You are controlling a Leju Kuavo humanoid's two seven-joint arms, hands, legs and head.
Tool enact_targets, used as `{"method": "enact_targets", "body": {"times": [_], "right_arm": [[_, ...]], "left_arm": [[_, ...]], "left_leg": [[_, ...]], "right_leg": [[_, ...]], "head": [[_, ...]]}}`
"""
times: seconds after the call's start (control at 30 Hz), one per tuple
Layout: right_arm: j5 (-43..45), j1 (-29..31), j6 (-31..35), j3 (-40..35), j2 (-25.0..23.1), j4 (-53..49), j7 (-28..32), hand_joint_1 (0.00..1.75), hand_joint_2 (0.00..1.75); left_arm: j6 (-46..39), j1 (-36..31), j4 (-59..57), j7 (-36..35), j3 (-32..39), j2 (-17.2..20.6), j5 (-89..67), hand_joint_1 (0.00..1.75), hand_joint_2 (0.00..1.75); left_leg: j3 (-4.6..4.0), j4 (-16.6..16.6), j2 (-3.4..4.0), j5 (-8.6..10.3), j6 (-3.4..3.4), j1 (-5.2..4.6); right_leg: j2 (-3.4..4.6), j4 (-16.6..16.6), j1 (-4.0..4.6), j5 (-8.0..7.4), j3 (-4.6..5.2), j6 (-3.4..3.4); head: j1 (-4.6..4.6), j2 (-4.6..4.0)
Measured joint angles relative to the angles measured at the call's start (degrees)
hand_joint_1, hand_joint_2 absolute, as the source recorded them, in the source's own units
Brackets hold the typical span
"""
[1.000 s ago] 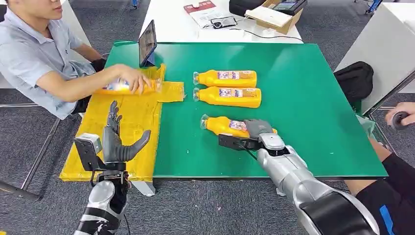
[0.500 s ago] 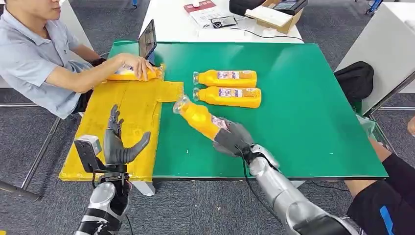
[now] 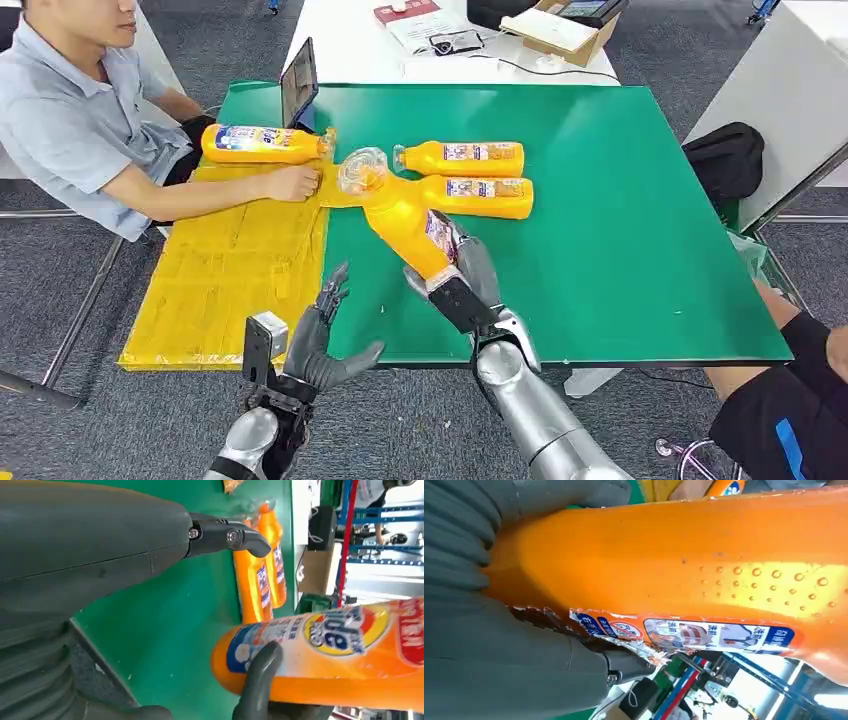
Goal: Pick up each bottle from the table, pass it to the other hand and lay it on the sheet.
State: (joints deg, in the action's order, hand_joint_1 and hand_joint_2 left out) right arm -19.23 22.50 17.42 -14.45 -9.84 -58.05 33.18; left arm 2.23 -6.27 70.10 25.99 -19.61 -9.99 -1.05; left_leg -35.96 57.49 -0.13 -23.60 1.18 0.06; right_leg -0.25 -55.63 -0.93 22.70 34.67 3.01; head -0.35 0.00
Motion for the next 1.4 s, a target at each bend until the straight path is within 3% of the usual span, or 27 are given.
{"method": "enact_targets", "body": {"times": [0.2,0.37,0.67,0.9,1.13,1.17,1.2,1.23,1.4], "right_arm": [[-7.18,-0.04,0.11,-5.11,-0.96,2.29,1.53,1.75,1.75],[-11.37,-1.44,2.8,-12.31,-2.89,5.95,4.83,1.75,1.75],[-8.85,-1.62,5.88,-18.86,-3.89,8.15,4.37,1.75,1.75],[-7.08,-0.62,6.14,-20.54,-4.0,9.09,4.41,1.75,1.75],[-6.71,-0.26,6.14,-20.79,-4.0,9.57,4.68,1.75,1.75],[-6.71,-0.22,6.14,-20.79,-4.0,9.6,4.68,1.71,1.75],[-6.71,-0.21,6.14,-20.79,-4.0,9.6,4.68,0.94,1.75],[-6.71,-0.19,6.14,-20.79,-4.0,9.62,4.68,0.02,1.75],[-6.51,-0.08,5.99,-20.92,-4.02,9.77,4.5,0.0,1.75]], "left_arm": [[3.76,0.3,2.38,0.61,-1.29,0.17,2.03,0.0,1.75],[-1.14,-0.37,4.22,-1.27,-0.43,-0.81,8.86,0.0,1.75],[-8.57,1.41,6.49,2.82,0.55,-2.51,14.71,0.0,1.75],[-0.35,1.31,7.37,-0.44,0.63,-2.49,20.39,0.0,1.75],[0.2,1.2,7.37,-0.7,0.66,-2.49,20.76,0.02,1.75],[0.2,1.2,7.37,-0.7,0.66,-2.49,20.76,0.7,1.75],[0.22,1.2,7.37,-0.7,0.66,-2.49,20.76,1.75,1.75],[0.48,1.19,7.37,-0.68,0.66,-2.49,20.76,1.75,1.75],[1.94,0.98,7.37,0.11,0.74,-2.49,21.36,1.75,1.75]], "left_leg": [[0.0,0.0,0.01,0.01,0.0,0.0],[-0.02,-0.01,0.01,0.0,-0.01,0.02],[-0.1,0.01,0.07,0.0,0.0,0.0],[-0.1,0.01,0.11,0.0,-0.01,0.0],[-0.1,0.01,0.11,0.0,-0.01,0.0],[-0.1,0.01,0.11,0.0,-0.01,0.0],[-0.1,0.01,0.11,0.0,-0.01,0.0],[-0.1,0.01,0.11,0.0,-0.01,0.0],[-0.1,0.01,0.11,0.0,-0.01,0.0]], "right_leg": [[0.02,-0.01,0.0,0.0,0.0,0.0],[-0.01,-0.01,0.03,0.04,0.05,-0.05],[0.01,0.0,-0.01,0.03,0.16,-0.06],[0.02,0.0,0.0,0.03,0.18,-0.06],[0.02,0.0,0.0,0.03,0.18,-0.06],[0.02,0.0,0.0,0.03,0.18,-0.06],[0.02,0.0,0.0,0.03,0.18,-0.06],[0.02,0.0,0.0,0.03,0.18,-0.06],[0.02,0.0,0.0,0.03,0.17,-0.06]], "head": [[0.0,0.0],[0.0,0.0],[0.0,0.0],[0.02,0.0],[0.0,0.0],[0.02,0.0],[0.02,0.0],[0.02,0.0],[0.02,0.0]]}}
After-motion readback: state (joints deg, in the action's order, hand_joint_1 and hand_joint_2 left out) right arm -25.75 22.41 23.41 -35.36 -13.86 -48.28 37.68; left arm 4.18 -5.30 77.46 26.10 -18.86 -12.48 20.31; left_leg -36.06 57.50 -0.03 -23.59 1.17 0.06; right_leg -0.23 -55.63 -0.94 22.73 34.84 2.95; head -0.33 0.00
